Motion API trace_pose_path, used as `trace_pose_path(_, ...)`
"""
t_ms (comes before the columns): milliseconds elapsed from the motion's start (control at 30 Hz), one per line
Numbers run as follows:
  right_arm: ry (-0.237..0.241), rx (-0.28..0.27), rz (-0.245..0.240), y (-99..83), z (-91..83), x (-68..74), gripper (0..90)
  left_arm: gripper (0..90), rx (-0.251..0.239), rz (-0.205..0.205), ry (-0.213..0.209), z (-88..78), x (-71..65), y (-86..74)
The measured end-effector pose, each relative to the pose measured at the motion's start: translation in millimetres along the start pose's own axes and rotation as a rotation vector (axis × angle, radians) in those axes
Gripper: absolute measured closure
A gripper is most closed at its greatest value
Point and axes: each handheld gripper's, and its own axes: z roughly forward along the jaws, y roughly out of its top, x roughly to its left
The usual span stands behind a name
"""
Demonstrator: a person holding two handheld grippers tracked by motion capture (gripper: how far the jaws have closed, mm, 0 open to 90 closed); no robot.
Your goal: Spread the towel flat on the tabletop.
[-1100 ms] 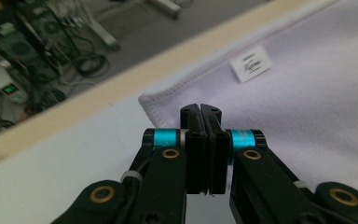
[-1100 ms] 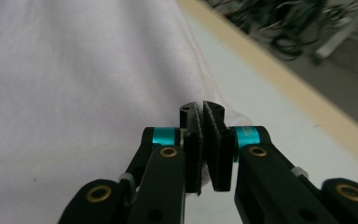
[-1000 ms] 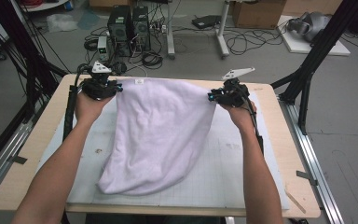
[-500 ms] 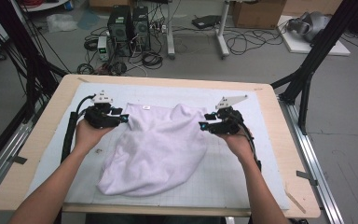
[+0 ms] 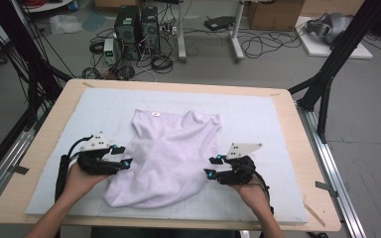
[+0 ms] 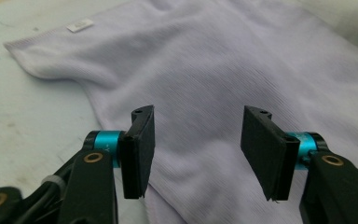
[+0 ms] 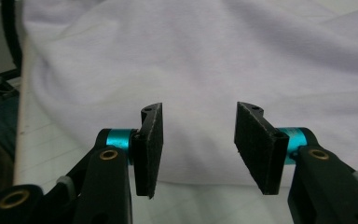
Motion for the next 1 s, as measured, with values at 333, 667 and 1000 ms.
trace_pose_path(333, 0.106, 0.104, -0.067, -12.6, 30.7, 34.9, 48.6, 58.6, 0.109, 0.11, -0.125, 6.6, -33.2, -24.1)
trace_pose_path(667, 0.15, 0.111, -0.128, 1.2, 35.6, 25.3, 86.7, 87.8, 0.087, 0.11, -0.108, 10.8, -27.6, -11.5)
trace_pose_path(1000, -0.005, 0.025, -0.082, 45.8, 8.5, -15.4, 86.8, 88.2, -0.005, 0.034, 0.037, 20.9, 17.7, 49.4)
